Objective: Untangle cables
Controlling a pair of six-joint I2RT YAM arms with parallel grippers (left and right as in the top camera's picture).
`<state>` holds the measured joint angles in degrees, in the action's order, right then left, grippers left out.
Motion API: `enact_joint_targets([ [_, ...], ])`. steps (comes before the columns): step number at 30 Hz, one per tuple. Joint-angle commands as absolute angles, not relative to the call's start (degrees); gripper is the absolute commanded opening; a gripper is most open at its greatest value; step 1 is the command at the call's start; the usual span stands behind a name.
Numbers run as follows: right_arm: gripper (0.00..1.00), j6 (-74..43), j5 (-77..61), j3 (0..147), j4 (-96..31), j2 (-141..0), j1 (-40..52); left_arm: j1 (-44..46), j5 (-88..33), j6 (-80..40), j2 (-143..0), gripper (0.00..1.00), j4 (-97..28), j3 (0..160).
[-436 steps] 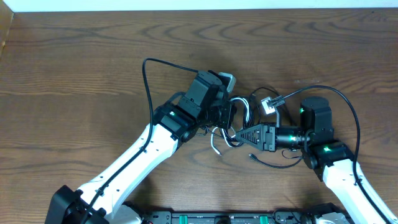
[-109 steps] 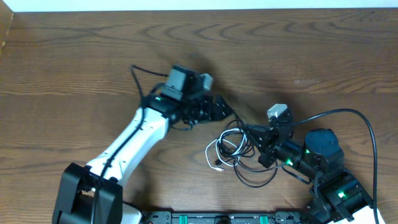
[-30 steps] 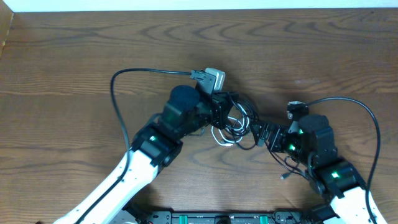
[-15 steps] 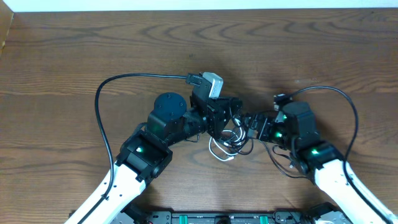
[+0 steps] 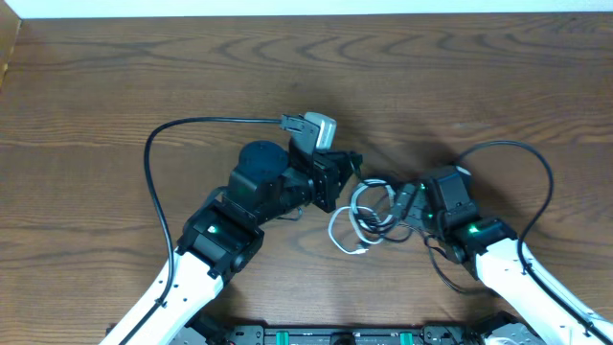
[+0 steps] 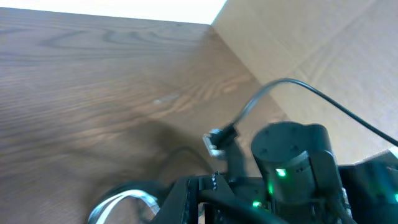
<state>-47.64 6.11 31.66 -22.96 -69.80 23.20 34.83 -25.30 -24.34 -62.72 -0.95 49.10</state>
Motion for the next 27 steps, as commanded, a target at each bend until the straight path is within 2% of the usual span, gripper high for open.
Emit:
enact_joint_targets([
  [1, 0.99, -51.86, 15.51, 32.14, -25.04, -69.97, 20.14, 32.49, -23.75, -26.00, -59.24, 0.08, -0.16, 49.63],
  [7, 0.99, -51.86, 14.63, 32.14, -25.56, -69.97, 16.40, 22.59, -20.88, -25.54, -51.86, 0.08, -0.25, 50.06],
  [16, 0.99, -52.29, 14.46, 32.14, -26.37, -69.97, 15.73, 7.42, -18.31, -25.56, -45.60, 0.08, -2.63, 50.06],
  [22, 0.99, -52.27, 14.44, 32.14, -26.39, -69.97, 15.73, 1.19, -17.67, -24.97, -45.58, 0.08, -3.05, 50.06],
  [27, 0.99, -52.14, 13.26, 32.14, -26.09, -69.97, 15.75, -0.30, -17.30, -24.99, -45.60, 0.08, -6.98, 50.06],
])
